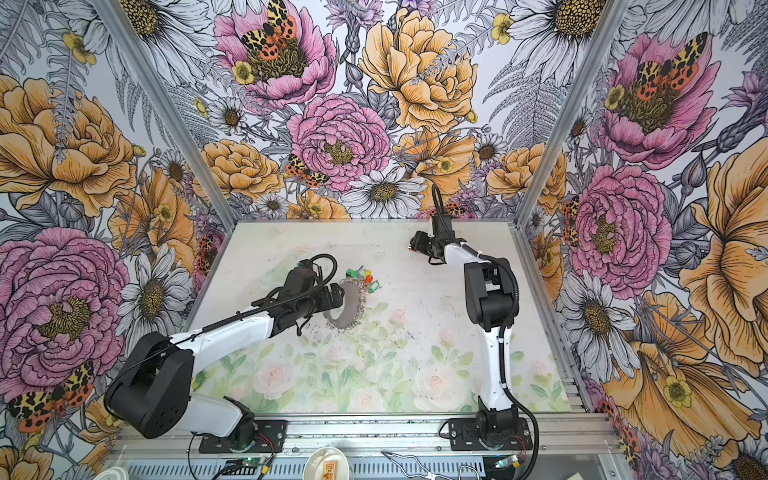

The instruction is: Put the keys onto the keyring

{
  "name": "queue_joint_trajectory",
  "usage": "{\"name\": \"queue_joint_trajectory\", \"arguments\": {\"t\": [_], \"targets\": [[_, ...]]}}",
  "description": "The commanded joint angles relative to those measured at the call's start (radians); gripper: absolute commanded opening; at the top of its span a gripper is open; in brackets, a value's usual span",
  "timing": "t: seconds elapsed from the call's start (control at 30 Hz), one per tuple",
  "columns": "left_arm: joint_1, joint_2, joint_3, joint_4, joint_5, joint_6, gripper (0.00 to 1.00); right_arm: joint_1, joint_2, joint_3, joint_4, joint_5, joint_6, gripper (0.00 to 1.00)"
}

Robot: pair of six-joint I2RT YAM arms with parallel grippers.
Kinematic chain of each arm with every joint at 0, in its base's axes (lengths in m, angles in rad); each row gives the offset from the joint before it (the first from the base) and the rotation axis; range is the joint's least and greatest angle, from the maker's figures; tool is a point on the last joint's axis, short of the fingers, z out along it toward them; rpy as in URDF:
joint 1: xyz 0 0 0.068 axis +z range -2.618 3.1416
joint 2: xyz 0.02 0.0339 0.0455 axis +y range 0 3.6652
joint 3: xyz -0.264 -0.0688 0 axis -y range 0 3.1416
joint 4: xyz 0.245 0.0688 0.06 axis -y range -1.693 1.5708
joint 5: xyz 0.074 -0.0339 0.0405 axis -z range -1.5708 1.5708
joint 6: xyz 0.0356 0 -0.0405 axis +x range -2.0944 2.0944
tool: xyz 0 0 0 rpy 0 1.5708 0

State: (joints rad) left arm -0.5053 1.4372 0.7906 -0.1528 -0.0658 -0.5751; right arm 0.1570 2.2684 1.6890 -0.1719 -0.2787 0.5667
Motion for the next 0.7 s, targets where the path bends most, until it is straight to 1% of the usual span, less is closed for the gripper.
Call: {"name": "queue_joint_trajectory", "arguments": {"t": [0.0, 0.2, 0.4, 0.53, 0.67], "targets": [[0.006, -0.006, -0.005, 0.051, 0.029, -0.011, 0.99, 0.003, 0.047, 0.074, -0.015, -0.024, -0.001, 0.61], [0.007, 0.0, -0.003, 0.053, 0.031, -0.006, 0.99, 0.002, 0.119, 0.163, -0.049, -0.026, 0.01, 0.6], [0.007, 0.001, -0.009, 0.059, 0.037, -0.01, 0.99, 0.005, 0.179, 0.239, -0.088, -0.057, 0.02, 0.58], [0.008, -0.017, -0.027, 0.079, 0.038, -0.011, 0.99, 0.014, 0.181, 0.238, -0.112, -0.057, 0.008, 0.57], [0.014, -0.029, -0.035, 0.083, 0.034, -0.008, 0.99, 0.025, 0.157, 0.199, -0.143, -0.046, -0.022, 0.52]]}}
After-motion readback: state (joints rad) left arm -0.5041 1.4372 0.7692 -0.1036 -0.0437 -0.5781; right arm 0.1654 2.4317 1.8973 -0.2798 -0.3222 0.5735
